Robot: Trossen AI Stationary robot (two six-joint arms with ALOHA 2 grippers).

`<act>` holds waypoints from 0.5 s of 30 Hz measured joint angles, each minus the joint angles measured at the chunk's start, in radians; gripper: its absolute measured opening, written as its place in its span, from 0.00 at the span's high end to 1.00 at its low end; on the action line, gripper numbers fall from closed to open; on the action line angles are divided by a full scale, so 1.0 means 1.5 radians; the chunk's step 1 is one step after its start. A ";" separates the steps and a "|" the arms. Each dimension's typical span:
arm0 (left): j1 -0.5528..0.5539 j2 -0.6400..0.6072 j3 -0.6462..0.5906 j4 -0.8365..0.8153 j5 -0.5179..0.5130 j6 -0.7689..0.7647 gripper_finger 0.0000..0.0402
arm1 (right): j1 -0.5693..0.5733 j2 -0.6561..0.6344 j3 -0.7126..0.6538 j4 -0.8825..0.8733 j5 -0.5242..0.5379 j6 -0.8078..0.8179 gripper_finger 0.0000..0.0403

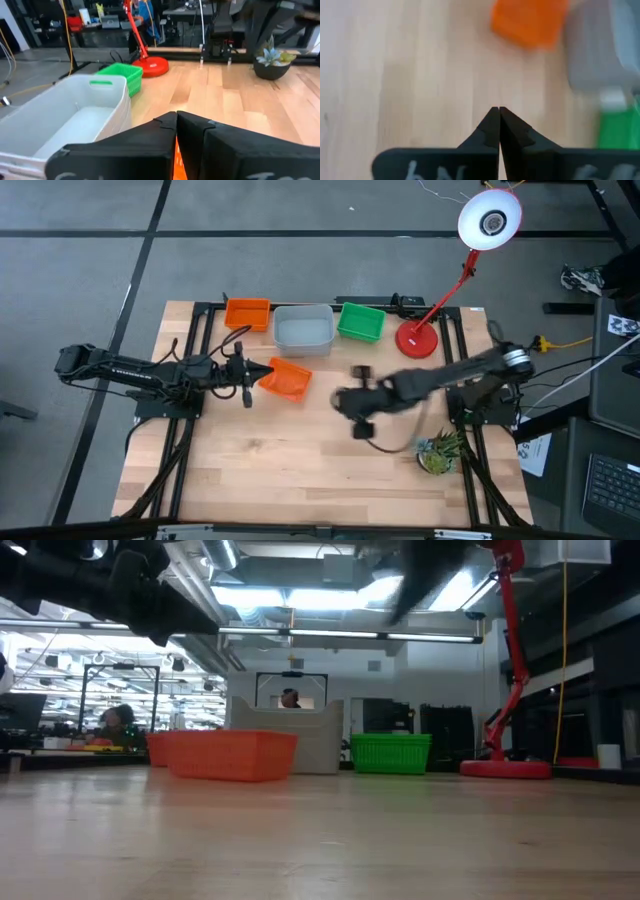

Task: Stack baskets by color
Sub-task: Stack the bottom right orange bin on the orange bins

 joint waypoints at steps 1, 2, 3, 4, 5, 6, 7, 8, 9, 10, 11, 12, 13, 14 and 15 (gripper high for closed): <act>0.000 0.000 0.000 -0.006 0.000 -0.006 0.98 | 0.019 -0.024 -0.021 -0.026 0.032 0.041 1.00; 0.000 0.000 0.000 -0.008 0.000 -0.012 0.97 | 0.037 -0.053 -0.047 -0.050 0.061 0.087 1.00; 0.000 0.000 0.000 -0.008 0.000 -0.015 0.95 | 0.058 -0.086 -0.076 -0.069 0.098 0.136 1.00; 0.000 0.000 0.000 -0.010 0.000 -0.016 0.94 | 0.079 -0.119 -0.106 -0.080 0.133 0.183 1.00; 0.000 0.002 0.000 -0.009 -0.002 -0.016 0.92 | 0.101 -0.154 -0.138 -0.085 0.166 0.225 1.00; 0.000 0.008 0.001 -0.008 -0.004 -0.016 0.90 | 0.121 -0.189 -0.171 -0.088 0.196 0.262 1.00; 0.000 0.019 0.006 -0.011 -0.008 -0.016 0.88 | 0.139 -0.223 -0.201 -0.087 0.221 0.296 1.00; 0.000 0.033 0.014 -0.016 -0.012 -0.016 0.86 | 0.155 -0.260 -0.230 -0.086 0.241 0.328 1.00; 0.000 0.046 0.023 -0.023 -0.012 -0.016 0.84 | 0.165 -0.294 -0.256 -0.086 0.256 0.360 1.00; 0.000 0.057 0.037 -0.033 -0.012 -0.013 0.82 | 0.170 -0.328 -0.281 -0.084 0.267 0.394 1.00; 0.000 0.069 0.056 -0.048 -0.011 -0.011 0.81 | 0.171 -0.360 -0.304 -0.083 0.268 0.423 1.00; 0.001 0.080 0.080 -0.074 -0.007 -0.012 0.80 | 0.169 -0.388 -0.327 -0.081 0.267 0.444 1.00; 0.002 0.093 0.108 -0.120 0.000 -0.012 0.79 | 0.167 -0.412 -0.348 -0.076 0.263 0.459 1.00; 0.007 0.108 0.141 -0.181 0.011 -0.015 0.78 | 0.165 -0.435 -0.368 -0.065 0.261 0.471 1.00; 0.013 0.127 0.177 -0.259 0.021 -0.019 0.78 | 0.165 -0.458 -0.388 -0.053 0.259 0.475 1.00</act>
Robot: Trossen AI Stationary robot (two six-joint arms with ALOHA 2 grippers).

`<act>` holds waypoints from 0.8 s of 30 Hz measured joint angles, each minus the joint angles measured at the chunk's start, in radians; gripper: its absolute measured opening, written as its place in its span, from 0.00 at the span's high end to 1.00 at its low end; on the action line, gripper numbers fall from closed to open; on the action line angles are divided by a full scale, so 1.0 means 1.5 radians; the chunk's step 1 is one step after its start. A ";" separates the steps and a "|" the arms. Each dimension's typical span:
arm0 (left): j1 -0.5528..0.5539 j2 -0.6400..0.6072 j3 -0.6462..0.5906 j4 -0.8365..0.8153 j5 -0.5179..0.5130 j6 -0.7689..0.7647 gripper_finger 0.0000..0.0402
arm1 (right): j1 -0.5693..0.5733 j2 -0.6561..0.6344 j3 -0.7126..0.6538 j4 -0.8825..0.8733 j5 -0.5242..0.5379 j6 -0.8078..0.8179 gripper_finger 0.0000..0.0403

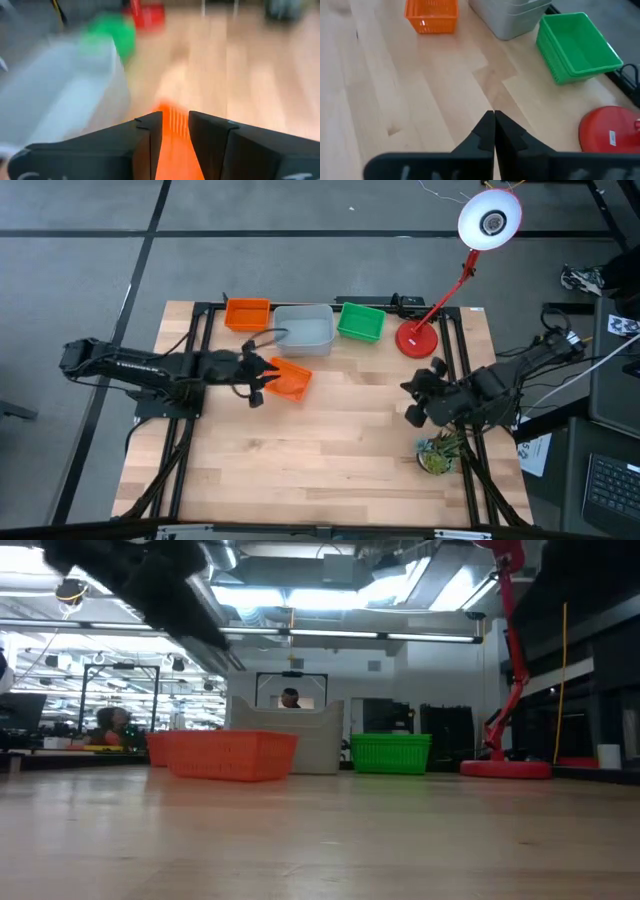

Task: Stack baskets by color
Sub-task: Stack the bottom right orange bin on the orange bins

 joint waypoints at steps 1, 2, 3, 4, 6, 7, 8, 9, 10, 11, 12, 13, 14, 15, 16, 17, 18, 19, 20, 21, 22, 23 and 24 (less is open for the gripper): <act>0.007 0.022 0.037 -0.076 0.017 -0.007 0.78 | 0.000 -0.018 -0.018 0.013 -0.001 -0.001 1.00; 0.014 0.048 0.074 -0.146 0.032 -0.013 0.78 | 0.000 -0.034 -0.035 0.031 0.001 -0.003 1.00; 0.019 0.072 0.106 -0.210 0.042 -0.014 0.78 | -0.001 -0.048 -0.050 0.048 0.001 -0.005 1.00; 0.022 0.097 0.135 -0.266 0.045 -0.014 0.78 | -0.001 -0.059 -0.063 0.062 0.002 -0.009 1.00; 0.025 0.144 0.186 -0.354 0.046 0.001 0.78 | -0.001 -0.078 -0.085 0.089 0.002 -0.026 1.00; 0.024 0.166 0.206 -0.386 0.042 0.016 0.78 | -0.001 -0.083 -0.091 0.096 0.000 -0.033 1.00; 0.022 0.187 0.224 -0.409 0.035 0.030 0.77 | -0.001 -0.086 -0.097 0.097 0.001 -0.035 1.00; 0.019 0.209 0.236 -0.413 0.027 0.044 0.76 | -0.001 -0.089 -0.098 0.096 0.000 -0.035 1.00; 0.015 0.229 0.246 -0.414 0.023 0.058 0.75 | -0.001 -0.090 -0.099 0.097 0.000 -0.035 1.00; 0.011 0.247 0.253 -0.416 0.022 0.071 0.75 | -0.001 -0.090 -0.099 0.097 0.000 -0.035 1.00; 0.008 0.266 0.261 -0.415 0.022 0.079 0.73 | -0.001 -0.090 -0.099 0.098 0.000 -0.037 1.00; 0.005 0.284 0.266 -0.410 0.024 0.082 0.72 | -0.001 -0.090 -0.099 0.098 0.000 -0.038 1.00; 0.001 0.301 0.269 -0.411 0.029 0.083 0.71 | -0.001 -0.091 -0.099 0.097 0.000 -0.038 1.00; -0.002 0.319 0.272 -0.413 0.033 0.084 0.70 | -0.001 -0.091 -0.099 0.097 0.000 -0.038 1.00; -0.005 0.335 0.272 -0.412 0.039 0.085 0.69 | -0.001 -0.091 -0.099 0.096 -0.001 -0.037 1.00; -0.011 0.350 0.272 -0.414 0.041 0.089 0.68 | -0.001 -0.091 -0.099 0.094 -0.006 -0.037 1.00; -0.016 0.364 0.272 -0.415 0.041 0.090 0.67 | -0.001 -0.091 -0.099 0.093 -0.013 -0.037 1.00; -0.021 0.375 0.272 -0.413 0.042 0.090 0.67 | -0.001 -0.091 -0.099 0.093 -0.018 -0.038 1.00; -0.027 0.384 0.272 -0.414 0.042 0.090 0.67 | -0.001 -0.090 -0.099 0.092 -0.024 -0.038 1.00; -0.031 0.392 0.272 -0.414 0.043 0.090 0.66 | -0.001 -0.091 -0.099 0.091 -0.025 -0.038 1.00; -0.035 0.399 0.272 -0.411 0.043 0.090 0.66 | -0.001 -0.091 -0.099 0.091 -0.025 -0.038 1.00; -0.038 0.404 0.272 -0.406 0.043 0.090 0.66 | -0.001 -0.091 -0.099 0.089 -0.025 -0.038 1.00; -0.040 0.410 0.272 -0.401 0.042 0.089 0.66 | -0.001 -0.091 -0.099 0.086 -0.025 -0.038 1.00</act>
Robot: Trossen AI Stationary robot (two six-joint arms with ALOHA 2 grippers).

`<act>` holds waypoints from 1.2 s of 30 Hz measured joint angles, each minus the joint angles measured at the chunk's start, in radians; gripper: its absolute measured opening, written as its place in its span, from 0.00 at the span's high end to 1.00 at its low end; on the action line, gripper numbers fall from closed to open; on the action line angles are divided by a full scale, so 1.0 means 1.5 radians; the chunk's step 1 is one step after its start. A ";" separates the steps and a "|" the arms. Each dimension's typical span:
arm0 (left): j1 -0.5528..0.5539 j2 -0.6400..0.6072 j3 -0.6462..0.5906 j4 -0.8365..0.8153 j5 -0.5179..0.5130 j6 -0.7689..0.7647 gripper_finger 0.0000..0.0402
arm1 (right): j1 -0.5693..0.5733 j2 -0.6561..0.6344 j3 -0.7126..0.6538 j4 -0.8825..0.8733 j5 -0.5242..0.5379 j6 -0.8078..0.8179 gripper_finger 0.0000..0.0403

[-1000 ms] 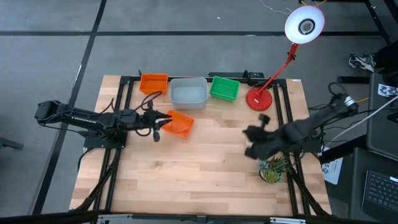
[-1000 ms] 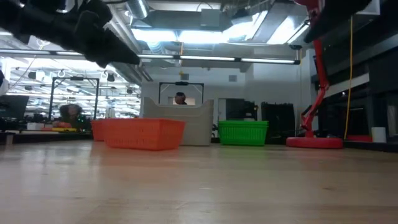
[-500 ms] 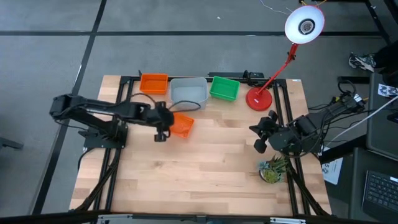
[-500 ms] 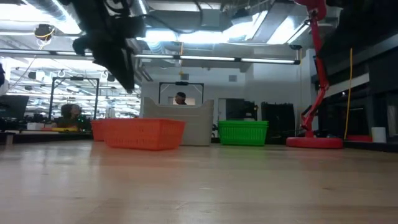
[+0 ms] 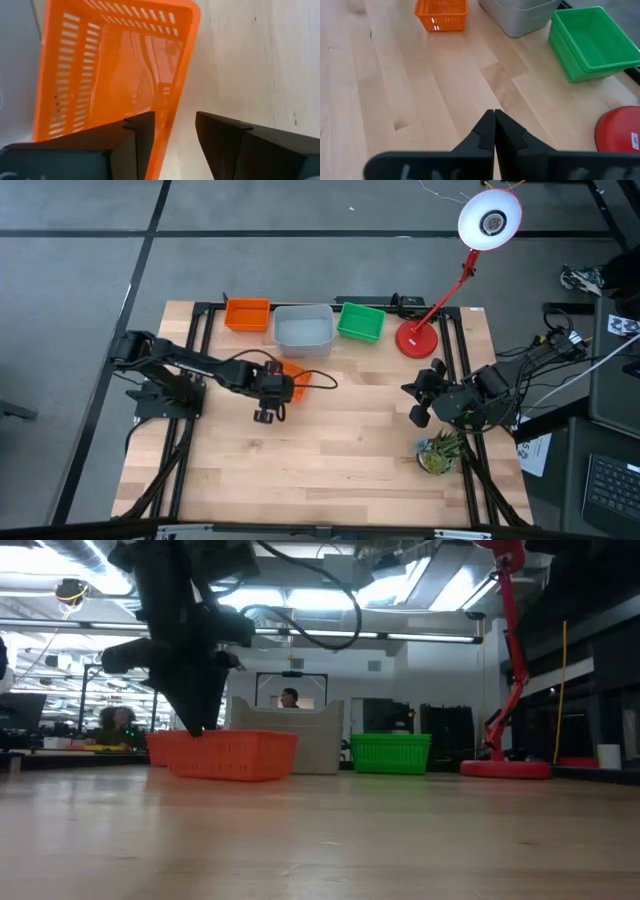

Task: Stack baskets by color
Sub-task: Stack the bottom right orange bin on the orange bins

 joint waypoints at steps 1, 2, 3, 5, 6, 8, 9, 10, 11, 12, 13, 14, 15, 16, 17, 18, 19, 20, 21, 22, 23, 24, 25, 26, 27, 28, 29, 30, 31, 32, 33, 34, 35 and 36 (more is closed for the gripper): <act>-0.002 0.005 0.000 0.004 0.000 0.000 0.66 | 0.000 0.000 0.000 -0.001 0.000 0.000 1.00; -0.003 0.013 0.001 0.009 -0.001 0.000 0.66 | 0.000 0.000 0.000 -0.002 0.001 0.000 1.00; -0.003 0.025 0.001 0.017 -0.001 0.000 0.66 | 0.000 0.000 0.000 -0.002 0.001 0.000 1.00; 0.001 0.049 0.001 0.019 -0.002 0.000 0.66 | 0.000 0.000 0.000 -0.002 0.001 -0.001 1.00; 0.003 0.064 0.001 0.026 -0.006 0.001 0.66 | 0.000 0.000 0.000 -0.002 0.001 -0.001 1.00; 0.006 0.093 0.001 0.031 -0.022 0.001 0.68 | 0.000 0.000 0.000 -0.002 0.001 -0.001 1.00; 0.006 0.104 0.000 0.027 -0.022 0.002 0.71 | 0.000 0.000 0.000 -0.002 0.001 0.000 1.00; 0.005 0.112 0.000 0.026 -0.022 0.002 0.75 | 0.000 0.000 0.000 -0.003 0.000 0.000 1.00; 0.001 0.117 0.000 0.024 -0.020 -0.003 0.82 | 0.000 0.001 0.000 -0.003 0.000 0.000 1.00; -0.003 0.119 0.000 0.011 -0.019 -0.018 0.89 | 0.000 0.000 0.000 -0.004 0.000 0.000 1.00; -0.007 0.117 0.000 -0.005 -0.018 -0.041 0.94 | 0.000 0.000 0.000 -0.004 0.000 -0.001 1.00; -0.010 0.115 0.000 -0.019 -0.017 -0.068 0.97 | 0.000 0.000 0.000 -0.006 0.000 -0.001 1.00; -0.014 0.108 0.001 -0.039 -0.017 -0.092 0.98 | 0.000 0.001 0.000 -0.008 0.001 -0.001 1.00; -0.018 0.097 0.007 -0.074 -0.016 -0.115 0.99 | 0.000 0.000 0.000 -0.008 0.001 -0.001 1.00; -0.022 0.085 0.017 -0.107 -0.019 -0.138 0.99 | 0.000 0.000 0.000 -0.008 0.001 -0.001 1.00; -0.027 0.073 0.027 -0.135 -0.022 -0.158 1.00 | 0.000 0.000 0.000 -0.008 0.001 -0.002 1.00; -0.033 0.059 0.037 -0.167 -0.025 -0.175 1.00 | 0.000 0.001 0.000 -0.007 0.001 -0.002 1.00; -0.039 0.044 0.046 -0.196 -0.030 -0.191 1.00 | 0.000 0.001 0.000 -0.007 0.001 0.001 1.00; -0.045 0.027 0.057 -0.227 -0.042 -0.208 1.00 | 0.000 0.001 0.000 -0.007 0.000 0.004 1.00; -0.049 0.008 0.063 -0.256 -0.054 -0.224 1.00 | 0.000 0.001 0.000 -0.008 0.000 0.010 1.00; -0.051 -0.013 0.069 -0.290 -0.071 -0.248 1.00 | 0.000 0.001 0.000 -0.007 0.000 0.013 1.00; -0.051 -0.035 0.073 -0.320 -0.094 -0.277 1.00 | 0.000 0.001 0.000 -0.007 0.000 0.015 1.00; -0.048 -0.057 0.074 -0.348 -0.112 -0.308 1.00 | 0.000 0.001 0.000 -0.007 -0.002 0.015 1.00; -0.041 -0.079 0.073 -0.379 -0.123 -0.338 1.00 | 0.000 0.001 0.000 -0.007 -0.003 0.014 1.00; -0.031 -0.100 0.072 -0.407 -0.130 -0.364 1.00 | 0.000 0.001 0.000 -0.007 -0.003 0.008 1.00; -0.016 -0.120 0.072 -0.427 -0.138 -0.383 1.00 | 0.000 0.001 0.000 -0.007 -0.004 -0.001 1.00; 0.003 -0.137 0.072 -0.443 -0.145 -0.400 1.00 | 0.000 0.001 0.000 -0.007 -0.004 -0.007 1.00; 0.029 -0.151 0.072 -0.446 -0.143 -0.414 1.00 | 0.000 0.001 0.000 -0.007 -0.004 -0.018 1.00; 0.060 -0.162 0.072 -0.446 -0.140 -0.421 1.00 | 0.000 0.001 0.000 -0.007 -0.004 -0.023 1.00; 0.093 -0.168 0.072 -0.443 -0.136 -0.421 1.00 | 0.000 0.001 0.000 -0.006 -0.004 -0.030 1.00; 0.127 -0.170 0.072 -0.436 -0.136 -0.412 1.00 | 0.000 0.001 0.000 -0.006 -0.004 -0.035 1.00; 0.160 -0.170 0.072 -0.430 -0.137 -0.391 1.00 | 0.000 0.001 0.000 -0.006 -0.004 -0.036 1.00; 0.197 -0.170 0.072 -0.421 -0.136 -0.360 1.00 | 0.000 0.001 0.000 -0.006 -0.004 -0.036 1.00; 0.236 -0.170 0.072 -0.405 -0.136 -0.323 1.00 | 0.000 0.001 0.000 -0.005 -0.004 -0.035 1.00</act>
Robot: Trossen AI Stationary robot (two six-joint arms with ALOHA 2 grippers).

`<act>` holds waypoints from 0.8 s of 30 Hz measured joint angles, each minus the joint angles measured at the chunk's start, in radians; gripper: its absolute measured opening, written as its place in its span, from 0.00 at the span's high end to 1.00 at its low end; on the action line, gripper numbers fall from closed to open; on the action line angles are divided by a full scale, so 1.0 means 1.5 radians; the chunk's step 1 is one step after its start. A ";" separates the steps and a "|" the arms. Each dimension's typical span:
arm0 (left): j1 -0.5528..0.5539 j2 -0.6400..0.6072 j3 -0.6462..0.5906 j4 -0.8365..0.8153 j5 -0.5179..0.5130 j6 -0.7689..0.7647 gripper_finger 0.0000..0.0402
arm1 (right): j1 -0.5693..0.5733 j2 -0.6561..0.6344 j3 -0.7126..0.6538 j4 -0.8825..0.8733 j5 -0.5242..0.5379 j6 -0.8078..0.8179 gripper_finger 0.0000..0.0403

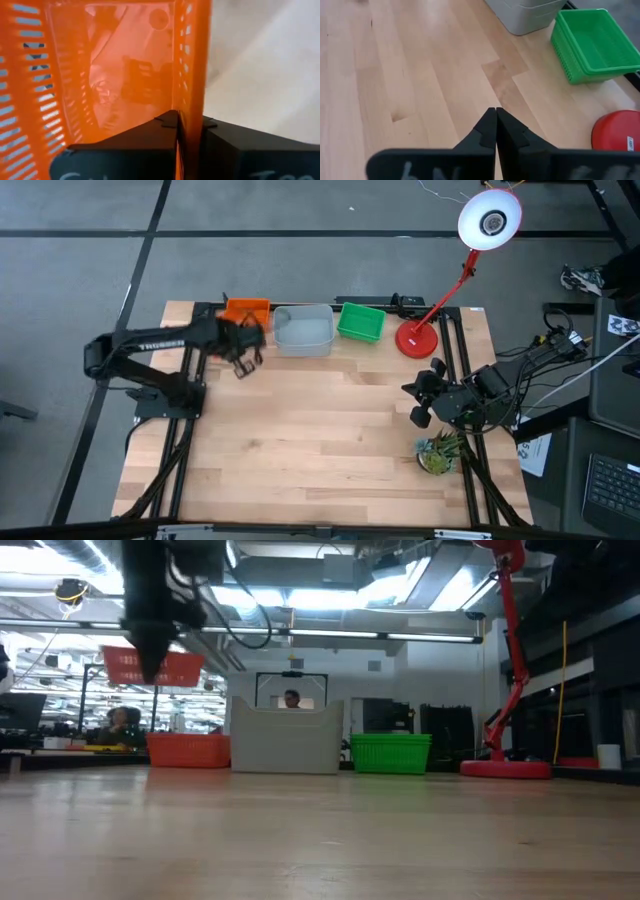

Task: Stack baskets by color
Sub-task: Stack the bottom right orange bin on the orange bins

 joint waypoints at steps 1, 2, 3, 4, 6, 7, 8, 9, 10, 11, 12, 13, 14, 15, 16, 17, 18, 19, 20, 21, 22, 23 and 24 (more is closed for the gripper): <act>0.039 0.001 0.000 0.022 0.001 0.038 1.00 | 0.000 0.000 0.000 0.001 0.000 0.000 1.00; 0.076 0.008 0.000 0.049 0.002 0.074 1.00 | 0.000 0.000 0.000 0.002 -0.001 0.000 1.00; 0.112 0.016 0.000 0.081 0.012 0.117 1.00 | 0.000 0.000 0.000 0.003 -0.001 0.000 1.00; 0.150 0.024 0.000 0.113 0.028 0.167 1.00 | 0.000 0.000 0.000 0.003 -0.001 0.000 1.00; 0.214 0.036 0.000 0.173 0.055 0.286 1.00 | 0.000 0.000 0.000 0.003 -0.003 0.000 1.00; 0.242 0.043 0.000 0.196 0.067 0.347 1.00 | 0.000 0.000 0.000 0.003 -0.009 0.000 1.00; 0.266 0.053 0.000 0.214 0.079 0.410 1.00 | 0.000 0.000 0.000 0.003 -0.016 0.000 1.00; 0.285 0.065 0.000 0.226 0.092 0.472 1.00 | 0.000 0.000 0.000 0.003 -0.020 0.000 1.00; 0.301 0.076 0.000 0.231 0.097 0.520 1.00 | 0.000 0.000 0.000 0.003 -0.023 0.000 1.00; 0.314 0.087 0.000 0.235 0.095 0.552 1.00 | 0.000 0.000 0.000 0.003 -0.029 0.000 1.00; 0.325 0.099 0.000 0.237 0.092 0.569 1.00 | 0.000 0.000 0.000 0.003 -0.035 0.000 1.00; 0.334 0.111 0.000 0.241 0.087 0.574 1.00 | 0.000 0.000 0.000 0.002 -0.037 0.000 1.00; 0.341 0.125 0.000 0.246 0.082 0.575 1.00 | 0.000 0.000 0.000 0.002 -0.037 0.000 1.00; 0.345 0.138 0.000 0.251 0.078 0.579 1.00 | 0.000 0.000 0.000 0.002 -0.037 0.000 1.00; 0.350 0.150 0.000 0.257 0.075 0.592 1.00 | 0.000 0.000 0.000 0.002 -0.037 -0.001 1.00; 0.354 0.161 0.000 0.263 0.074 0.609 1.00 | 0.000 0.000 0.000 0.002 -0.036 -0.002 1.00; 0.357 0.172 0.000 0.269 0.070 0.627 1.00 | 0.000 0.000 0.000 0.002 -0.036 -0.002 1.00; 0.359 0.181 0.000 0.277 0.061 0.643 1.00 | 0.000 0.000 0.000 0.002 -0.036 -0.002 1.00; 0.360 0.189 0.000 0.288 0.049 0.655 1.00 | 0.000 0.000 0.000 0.002 -0.036 -0.002 1.00; 0.361 0.197 0.000 0.302 0.035 0.669 1.00 | 0.000 0.000 0.000 0.002 -0.036 -0.002 1.00; 0.361 0.203 0.000 0.313 0.025 0.685 1.00 | 0.000 0.000 0.000 0.002 -0.036 -0.002 1.00; 0.363 0.207 0.000 0.321 0.021 0.703 1.00 | 0.000 0.000 0.000 0.002 -0.036 -0.002 1.00; 0.364 0.211 0.000 0.328 0.021 0.721 1.00 | 0.000 0.000 0.000 0.002 -0.036 -0.002 1.00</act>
